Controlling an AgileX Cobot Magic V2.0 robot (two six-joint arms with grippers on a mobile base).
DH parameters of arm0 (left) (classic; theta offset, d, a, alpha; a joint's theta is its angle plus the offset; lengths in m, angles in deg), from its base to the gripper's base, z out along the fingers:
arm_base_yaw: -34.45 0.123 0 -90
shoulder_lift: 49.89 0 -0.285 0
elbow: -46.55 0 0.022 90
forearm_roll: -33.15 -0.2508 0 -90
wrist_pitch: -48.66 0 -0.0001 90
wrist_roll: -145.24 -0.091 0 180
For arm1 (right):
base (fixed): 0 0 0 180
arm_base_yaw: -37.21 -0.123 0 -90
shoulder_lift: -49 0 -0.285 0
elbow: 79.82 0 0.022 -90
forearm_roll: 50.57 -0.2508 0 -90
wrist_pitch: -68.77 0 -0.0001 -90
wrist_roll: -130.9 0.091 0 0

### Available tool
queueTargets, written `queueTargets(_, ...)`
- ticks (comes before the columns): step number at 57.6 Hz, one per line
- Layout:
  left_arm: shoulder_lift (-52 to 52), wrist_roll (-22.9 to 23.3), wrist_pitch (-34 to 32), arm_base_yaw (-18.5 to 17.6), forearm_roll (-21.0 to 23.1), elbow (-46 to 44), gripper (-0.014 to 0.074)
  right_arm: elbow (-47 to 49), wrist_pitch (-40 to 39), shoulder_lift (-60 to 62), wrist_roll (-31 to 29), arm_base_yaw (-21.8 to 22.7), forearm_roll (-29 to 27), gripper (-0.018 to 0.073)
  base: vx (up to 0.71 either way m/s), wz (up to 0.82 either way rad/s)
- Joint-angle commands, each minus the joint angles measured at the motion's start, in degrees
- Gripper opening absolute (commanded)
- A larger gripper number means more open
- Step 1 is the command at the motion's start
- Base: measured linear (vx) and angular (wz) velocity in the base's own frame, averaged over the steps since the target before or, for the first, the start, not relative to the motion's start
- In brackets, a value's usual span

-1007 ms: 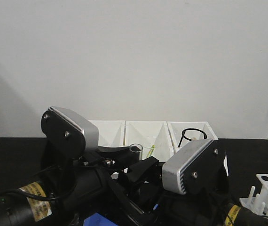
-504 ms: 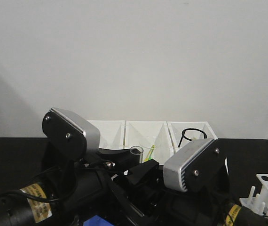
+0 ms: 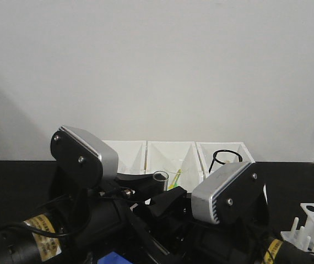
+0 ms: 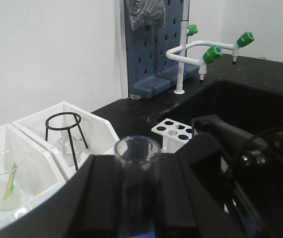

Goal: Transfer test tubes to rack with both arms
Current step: 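Bring the tube between the grippers and close the right gripper on it, then open the left gripper, withdraw it, and carry the tube toward the rack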

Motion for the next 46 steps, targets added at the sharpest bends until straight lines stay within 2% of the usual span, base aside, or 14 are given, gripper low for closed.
queueTargets(1,-1.39,0.42,-4.66,-0.44,-0.43,-2.09,0.019,1.79,-5.8,1.23,-0.48,-0.04,0.51,-0.0009,0.0,0.0)
queueTargets(9,-1.39,0.42,-4.66,-0.44,-0.38,-2.09,0.0327,1.79,-5.75,1.23,-0.48,-0.04,0.51,-0.0009,0.0,0.0)
queueTargets(17,-1.39,0.42,-4.78,-0.38,-0.33,-2.09,0.0396,1.79,-5.75,1.23,-0.54,-0.04,0.51,-0.0009,0.0,0.0)
queueTargets(34,-2.28,0.42,-9.79,-0.38,-0.27,-2.14,0.0402,1.79,-5.75,1.23,-0.54,-0.04,0.51,-0.0009,0.0,0.0)
queueTargets(46,-4.22,-1.13,-8.64,-0.38,-0.27,-4.76,0.0402,1.79,-5.58,1.23,-0.55,-0.04,0.51,-0.0007,0.0,0.0)
